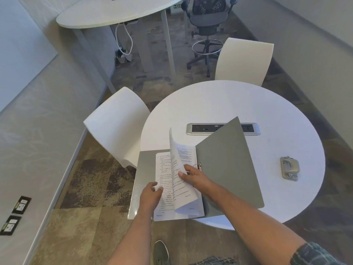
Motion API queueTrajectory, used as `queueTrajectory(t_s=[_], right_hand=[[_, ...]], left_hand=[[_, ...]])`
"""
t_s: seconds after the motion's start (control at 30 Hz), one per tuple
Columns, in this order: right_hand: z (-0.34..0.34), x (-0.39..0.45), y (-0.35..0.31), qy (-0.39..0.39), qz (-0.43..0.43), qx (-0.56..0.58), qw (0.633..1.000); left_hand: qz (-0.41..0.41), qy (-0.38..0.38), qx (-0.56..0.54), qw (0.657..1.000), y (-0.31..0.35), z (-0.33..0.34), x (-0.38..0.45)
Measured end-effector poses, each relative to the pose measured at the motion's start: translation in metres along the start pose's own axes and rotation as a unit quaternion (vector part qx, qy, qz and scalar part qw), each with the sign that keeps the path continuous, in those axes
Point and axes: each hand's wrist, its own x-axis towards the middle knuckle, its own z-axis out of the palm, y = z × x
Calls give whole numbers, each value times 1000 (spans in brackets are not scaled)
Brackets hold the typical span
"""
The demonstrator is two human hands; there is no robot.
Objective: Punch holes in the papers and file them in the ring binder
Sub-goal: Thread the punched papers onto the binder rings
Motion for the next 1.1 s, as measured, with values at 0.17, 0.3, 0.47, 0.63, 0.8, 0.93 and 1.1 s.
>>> queueTrajectory(t_s=[0.17, 0.3, 0.47, 0.63, 0.8, 0.93, 1.1], right_hand=[[-2, -5, 16, -50, 36, -162, 985], [-17, -9, 37, 34, -5, -272, 962], [-29, -9, 48, 33, -30, -541, 840], [-34, -10, 57, 50, -43, -688, 723], [-35, -7, 57, 12, -10, -725, 688], [-39, -6, 59, -2, 14, -699, 715], [-45, -5, 59, -15, 38, -667, 744]], left_hand=[[-47, 18, -58, 997, 4, -1, 2], [-48, 9, -45, 998, 3, -2, 5], [-36, 14, -18, 999, 5, -3, 3], [-30, 38, -2, 999, 5, 2, 2], [-29, 42, -23, 998, 5, 4, 3], [-11, 34, -19, 999, 9, 3, 4], [-2, 29, 0, 1000, 13, 1, 8]])
